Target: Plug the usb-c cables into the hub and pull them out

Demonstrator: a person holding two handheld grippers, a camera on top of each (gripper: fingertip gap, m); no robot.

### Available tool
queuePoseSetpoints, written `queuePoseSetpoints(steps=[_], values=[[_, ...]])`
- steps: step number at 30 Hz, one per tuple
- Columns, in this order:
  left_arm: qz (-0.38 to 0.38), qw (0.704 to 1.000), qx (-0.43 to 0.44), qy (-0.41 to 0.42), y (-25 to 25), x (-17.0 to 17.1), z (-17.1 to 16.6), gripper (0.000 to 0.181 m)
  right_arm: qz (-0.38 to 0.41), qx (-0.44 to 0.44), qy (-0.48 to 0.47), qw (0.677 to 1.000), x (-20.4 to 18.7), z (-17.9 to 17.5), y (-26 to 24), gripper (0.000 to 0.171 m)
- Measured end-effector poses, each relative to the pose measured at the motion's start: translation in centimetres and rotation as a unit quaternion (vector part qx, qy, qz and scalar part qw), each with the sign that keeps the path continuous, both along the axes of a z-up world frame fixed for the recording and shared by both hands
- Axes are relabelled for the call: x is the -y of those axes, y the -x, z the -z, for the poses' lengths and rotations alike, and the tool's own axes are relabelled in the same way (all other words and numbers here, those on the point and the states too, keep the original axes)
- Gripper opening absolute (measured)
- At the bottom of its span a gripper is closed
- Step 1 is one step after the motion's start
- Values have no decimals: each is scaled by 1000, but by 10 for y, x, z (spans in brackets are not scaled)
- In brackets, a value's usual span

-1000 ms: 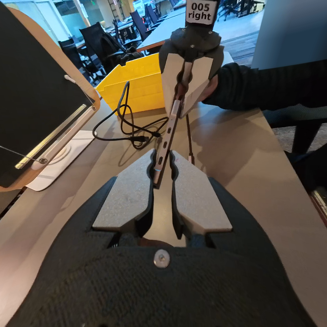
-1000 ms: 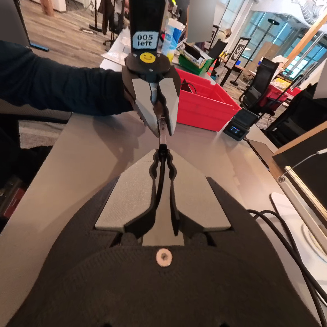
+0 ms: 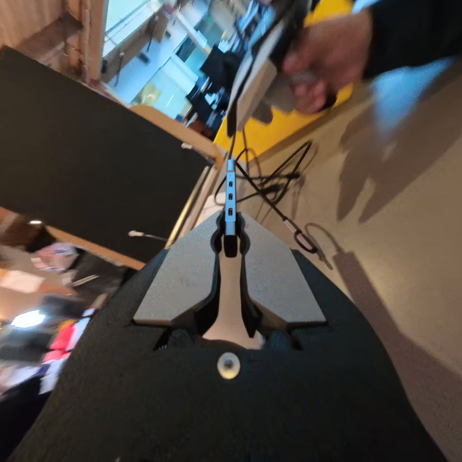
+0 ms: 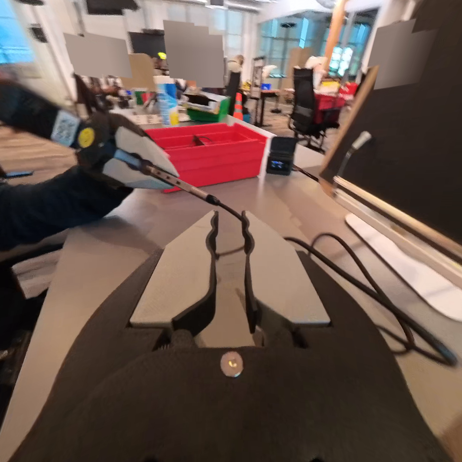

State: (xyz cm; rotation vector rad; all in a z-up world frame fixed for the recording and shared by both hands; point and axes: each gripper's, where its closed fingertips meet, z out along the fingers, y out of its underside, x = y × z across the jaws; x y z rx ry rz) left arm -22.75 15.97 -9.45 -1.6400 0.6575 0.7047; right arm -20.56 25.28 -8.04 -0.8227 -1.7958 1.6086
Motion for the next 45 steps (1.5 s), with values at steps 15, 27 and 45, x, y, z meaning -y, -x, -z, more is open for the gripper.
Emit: queuePoseSetpoints(steps=[15, 27, 45], values=[[-45, 994, -83, 59, 18, -11, 37, 7, 174, 296, -147, 927, -55, 114, 3, 16], [-55, 987, -24, 146, 35, -16, 85, 7, 29, 336, 63, 939, 27, 112, 25, 6], [-206, 977, -52, 0, 63, -35, 37, 6, 77, 89, 487, 865, 29, 7, 64, 5]])
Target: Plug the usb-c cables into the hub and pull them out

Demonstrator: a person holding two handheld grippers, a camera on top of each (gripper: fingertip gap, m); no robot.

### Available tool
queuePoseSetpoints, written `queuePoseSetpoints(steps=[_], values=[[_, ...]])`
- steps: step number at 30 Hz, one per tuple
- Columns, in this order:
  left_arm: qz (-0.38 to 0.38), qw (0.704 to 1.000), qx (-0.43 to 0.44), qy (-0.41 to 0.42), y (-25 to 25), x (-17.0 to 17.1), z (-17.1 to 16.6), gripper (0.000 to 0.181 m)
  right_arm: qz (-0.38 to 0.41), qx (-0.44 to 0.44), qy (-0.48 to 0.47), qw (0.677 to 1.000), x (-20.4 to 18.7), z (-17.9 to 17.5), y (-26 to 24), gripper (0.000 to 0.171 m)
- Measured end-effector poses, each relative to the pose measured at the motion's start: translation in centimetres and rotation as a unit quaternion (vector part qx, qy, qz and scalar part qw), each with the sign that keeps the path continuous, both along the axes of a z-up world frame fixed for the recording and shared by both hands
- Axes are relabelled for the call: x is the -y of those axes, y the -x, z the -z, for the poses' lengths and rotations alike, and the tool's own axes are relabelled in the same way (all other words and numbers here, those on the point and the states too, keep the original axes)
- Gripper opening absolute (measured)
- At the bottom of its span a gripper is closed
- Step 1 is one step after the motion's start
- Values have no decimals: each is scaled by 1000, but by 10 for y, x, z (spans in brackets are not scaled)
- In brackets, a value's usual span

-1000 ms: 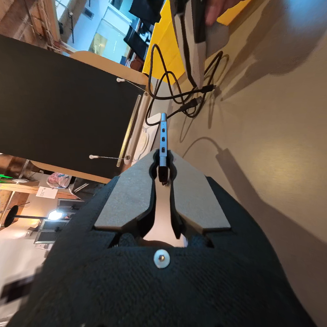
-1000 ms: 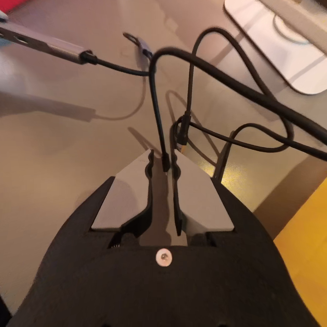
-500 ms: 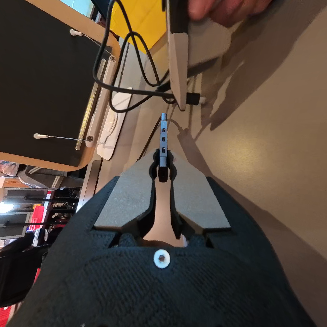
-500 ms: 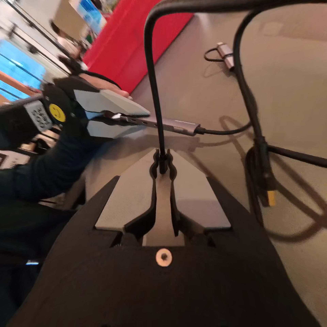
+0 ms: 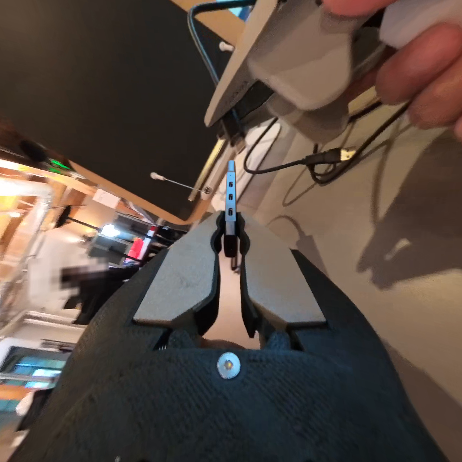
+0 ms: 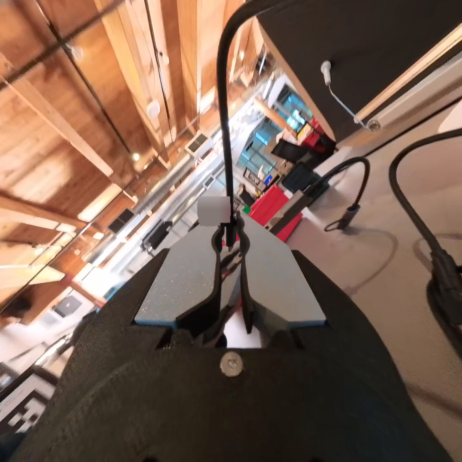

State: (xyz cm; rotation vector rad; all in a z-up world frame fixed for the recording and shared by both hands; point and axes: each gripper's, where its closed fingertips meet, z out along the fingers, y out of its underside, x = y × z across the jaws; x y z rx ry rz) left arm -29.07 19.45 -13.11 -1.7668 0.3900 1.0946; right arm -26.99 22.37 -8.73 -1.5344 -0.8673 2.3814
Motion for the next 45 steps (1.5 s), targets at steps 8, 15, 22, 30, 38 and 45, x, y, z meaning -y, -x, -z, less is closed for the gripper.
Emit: queuePoseSetpoints(steps=[8, 15, 22, 30, 38, 45], values=[[1, 999, -38, -31, -10, -6, -11, 7, 59, -37, -90, 993, 22, -13, 5, 5], [-8, 999, 40, 8, 14, 7, 6, 6, 67, 33, -306, 949, 13, 18, 6, 8], [-39, 995, 97, -2, 39, 24, 4, 6, -93, 32, -390, 915, 30, 55, -13, 28], [-27, 994, 103, 28, 33, 18, 18, 7, -229, 56, -480, 845, 34, 90, -40, 35], [-20, 994, 107, 29, 31, 18, 19, 7, -299, 27, -543, 784, 33, 97, -53, 24], [-14, 994, 107, 31, 30, 19, 18, 7, -373, 4, -502, 781, 34, 101, -59, 18]])
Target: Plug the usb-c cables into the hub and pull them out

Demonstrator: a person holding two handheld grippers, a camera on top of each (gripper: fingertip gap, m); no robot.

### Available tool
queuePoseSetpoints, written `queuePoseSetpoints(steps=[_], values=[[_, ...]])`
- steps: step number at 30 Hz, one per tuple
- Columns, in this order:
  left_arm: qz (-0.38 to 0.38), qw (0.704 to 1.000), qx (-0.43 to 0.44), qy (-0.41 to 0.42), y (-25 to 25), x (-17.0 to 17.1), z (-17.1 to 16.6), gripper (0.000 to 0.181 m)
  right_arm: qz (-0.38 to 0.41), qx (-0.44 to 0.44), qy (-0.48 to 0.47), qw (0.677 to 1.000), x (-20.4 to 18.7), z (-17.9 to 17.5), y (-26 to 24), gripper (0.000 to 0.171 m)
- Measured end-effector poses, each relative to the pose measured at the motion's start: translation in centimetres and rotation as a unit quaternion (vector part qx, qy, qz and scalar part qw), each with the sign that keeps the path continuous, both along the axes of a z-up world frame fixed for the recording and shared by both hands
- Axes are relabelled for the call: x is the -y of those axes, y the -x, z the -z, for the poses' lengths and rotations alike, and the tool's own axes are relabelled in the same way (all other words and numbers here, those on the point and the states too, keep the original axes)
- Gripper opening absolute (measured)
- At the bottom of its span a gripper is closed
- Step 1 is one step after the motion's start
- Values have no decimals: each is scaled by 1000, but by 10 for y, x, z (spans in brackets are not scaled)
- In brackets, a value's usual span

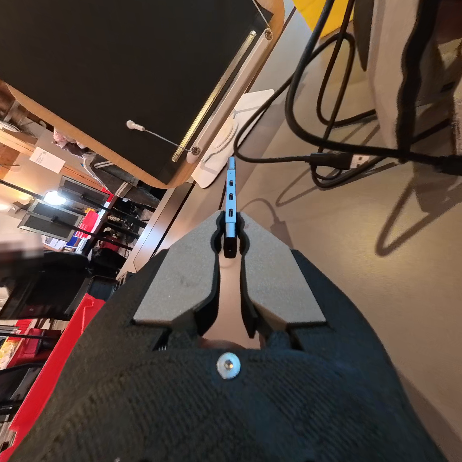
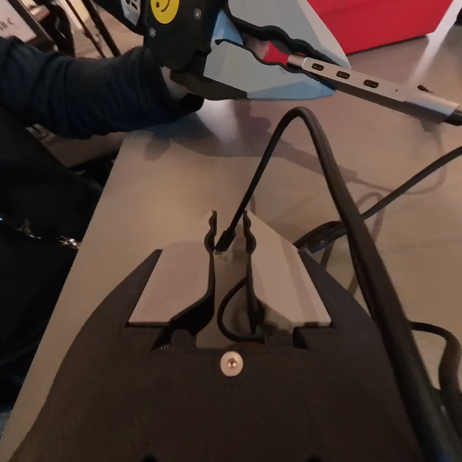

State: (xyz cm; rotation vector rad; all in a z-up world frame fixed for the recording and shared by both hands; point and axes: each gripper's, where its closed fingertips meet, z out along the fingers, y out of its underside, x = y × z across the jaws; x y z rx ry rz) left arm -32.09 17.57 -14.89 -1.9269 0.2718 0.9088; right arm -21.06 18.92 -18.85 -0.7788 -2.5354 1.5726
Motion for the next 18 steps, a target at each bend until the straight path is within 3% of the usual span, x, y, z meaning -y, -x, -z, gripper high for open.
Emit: queuePoseSetpoints(steps=[5, 11, 18], values=[[20, 1000, -4, 14, -7, -2, 3, 7, -23, 37, 32, 999, 3, -1, -1, 22], [33, 999, -4, 30, -11, -3, 9, 6, -71, 100, 34, 992, 8, 6, -7, 11], [33, 999, -2, 31, -11, -3, 9, 6, -106, 145, 13, 984, 7, 16, -12, 10]])
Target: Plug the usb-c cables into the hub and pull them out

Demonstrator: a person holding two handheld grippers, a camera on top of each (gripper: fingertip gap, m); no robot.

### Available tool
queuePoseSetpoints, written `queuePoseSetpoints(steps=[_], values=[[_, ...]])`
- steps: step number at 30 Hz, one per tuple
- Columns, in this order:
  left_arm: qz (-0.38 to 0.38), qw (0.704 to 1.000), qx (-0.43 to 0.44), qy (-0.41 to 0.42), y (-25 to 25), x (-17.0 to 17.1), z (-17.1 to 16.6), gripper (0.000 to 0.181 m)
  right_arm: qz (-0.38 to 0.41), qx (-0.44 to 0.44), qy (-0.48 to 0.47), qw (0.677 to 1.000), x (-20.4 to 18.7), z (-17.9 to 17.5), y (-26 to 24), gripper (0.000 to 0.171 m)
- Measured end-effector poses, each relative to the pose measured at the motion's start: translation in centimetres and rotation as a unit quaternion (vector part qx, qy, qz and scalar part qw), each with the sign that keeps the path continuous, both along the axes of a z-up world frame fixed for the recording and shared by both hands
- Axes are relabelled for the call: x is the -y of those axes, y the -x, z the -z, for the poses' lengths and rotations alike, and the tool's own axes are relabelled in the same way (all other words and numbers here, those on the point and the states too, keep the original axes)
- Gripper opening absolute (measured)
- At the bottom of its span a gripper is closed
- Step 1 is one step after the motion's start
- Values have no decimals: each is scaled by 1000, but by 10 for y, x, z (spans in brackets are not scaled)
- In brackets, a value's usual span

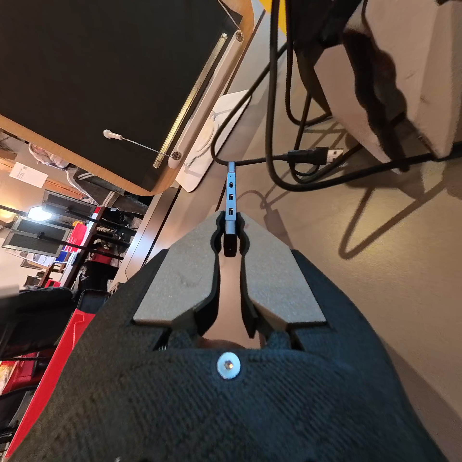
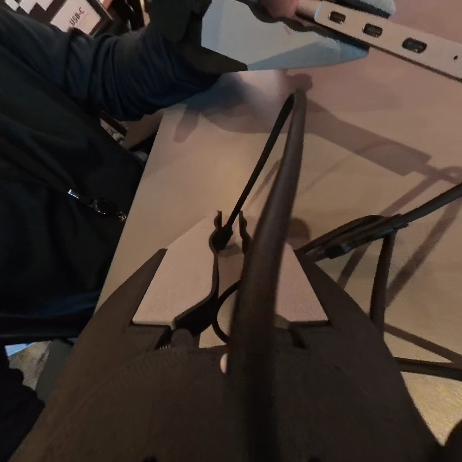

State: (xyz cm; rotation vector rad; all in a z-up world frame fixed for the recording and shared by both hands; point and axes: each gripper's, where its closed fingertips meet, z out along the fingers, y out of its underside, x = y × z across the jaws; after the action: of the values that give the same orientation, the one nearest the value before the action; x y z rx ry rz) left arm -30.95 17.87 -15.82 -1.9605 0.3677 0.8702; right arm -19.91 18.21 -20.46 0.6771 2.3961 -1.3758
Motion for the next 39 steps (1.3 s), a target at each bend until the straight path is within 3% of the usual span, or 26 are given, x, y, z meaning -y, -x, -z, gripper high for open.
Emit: queuePoseSetpoints(steps=[5, 12, 15, 20, 27, 39], values=[[-1, 1000, 0, -1, 1, 1, -1, 6, 6, -13, -6, 1000, 0, 1, 6, 3], [-9, 1000, 10, -4, 4, 2, -2, 6, 133, -87, 69, 985, -2, -33, 32, 1], [-17, 1000, 16, -17, 4, 0, -5, 6, 219, -137, 106, 960, -5, -59, 46, 1], [-34, 998, 14, -57, 3, -4, -15, 6, 389, -177, 217, 877, -22, -106, 71, 1], [-42, 996, -27, -80, -5, -10, -23, 7, 530, -163, 301, 776, -46, -118, 85, 0], [-59, 991, 20, -119, -5, -11, -32, 7, 583, -275, 205, 736, -20, -124, 90, 1]])
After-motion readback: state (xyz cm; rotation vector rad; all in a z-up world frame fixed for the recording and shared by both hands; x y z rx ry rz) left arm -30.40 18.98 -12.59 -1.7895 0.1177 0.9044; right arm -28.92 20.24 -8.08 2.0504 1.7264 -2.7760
